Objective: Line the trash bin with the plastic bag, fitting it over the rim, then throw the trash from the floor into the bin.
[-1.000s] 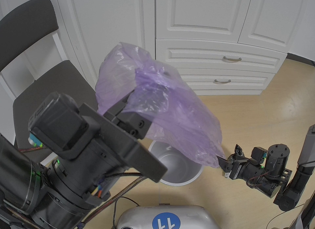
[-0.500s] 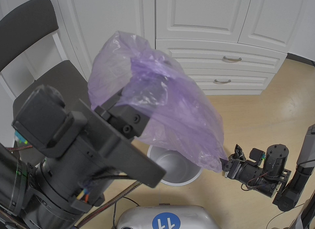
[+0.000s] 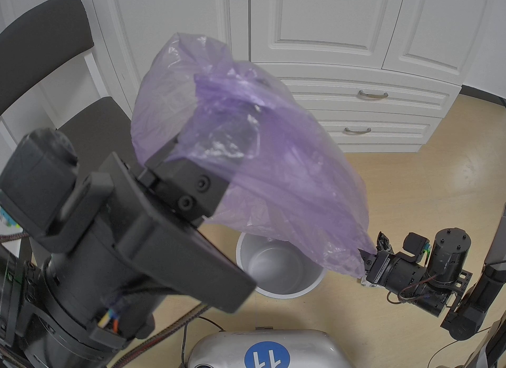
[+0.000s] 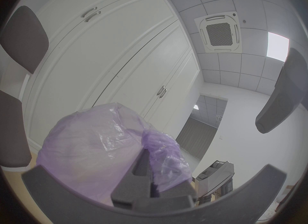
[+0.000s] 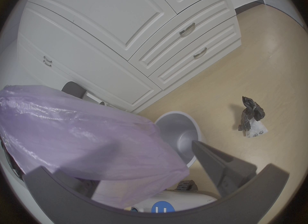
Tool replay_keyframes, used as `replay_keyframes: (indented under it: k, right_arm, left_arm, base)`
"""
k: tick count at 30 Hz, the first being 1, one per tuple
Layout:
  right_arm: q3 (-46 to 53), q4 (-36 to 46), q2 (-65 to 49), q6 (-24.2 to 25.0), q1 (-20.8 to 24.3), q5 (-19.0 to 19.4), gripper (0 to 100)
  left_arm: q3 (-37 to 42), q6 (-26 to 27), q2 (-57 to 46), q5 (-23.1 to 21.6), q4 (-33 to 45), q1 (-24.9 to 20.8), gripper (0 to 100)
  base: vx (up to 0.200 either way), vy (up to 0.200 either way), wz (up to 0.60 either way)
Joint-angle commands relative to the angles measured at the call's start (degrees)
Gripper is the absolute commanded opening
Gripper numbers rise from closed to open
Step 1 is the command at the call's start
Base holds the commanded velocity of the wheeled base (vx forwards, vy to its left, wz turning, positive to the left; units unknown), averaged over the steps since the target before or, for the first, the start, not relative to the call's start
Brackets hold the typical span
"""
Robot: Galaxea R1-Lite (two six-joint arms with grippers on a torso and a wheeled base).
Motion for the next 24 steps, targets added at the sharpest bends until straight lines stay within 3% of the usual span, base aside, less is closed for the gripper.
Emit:
replay_keyframes:
  k: [1, 11, 15, 24]
  right_arm:
    - [-0.12, -1.05, -0.48, -0.08, 0.00, -0.15, 0]
    - [-0.73, -1.05, -2.24, 0.18, -0.97, 0.03, 0]
    - [-1.26, -1.05, -4.61, -1.14, -1.05, -0.59, 0]
    - [-0.47, -1.05, -10.24, -9.05, -2.90, -0.50, 0]
  left_arm:
    - [0.24, -0.02, -0.09, 0.05, -0.05, -0.04, 0]
    - [0.94, -0.20, 0.87, 0.05, 0.03, 0.57, 0]
    - [1.99, -2.66, 1.58, 0.05, 0.56, 2.07, 0]
    - [3.05, -2.48, 4.83, 0.05, 2.58, 6.64, 0]
  base:
    - [0.000, 0.000, 0.00]
    - [0.000, 0.000, 0.00]
    - [0.000, 0.000, 0.00]
    - [0.000, 0.000, 0.00]
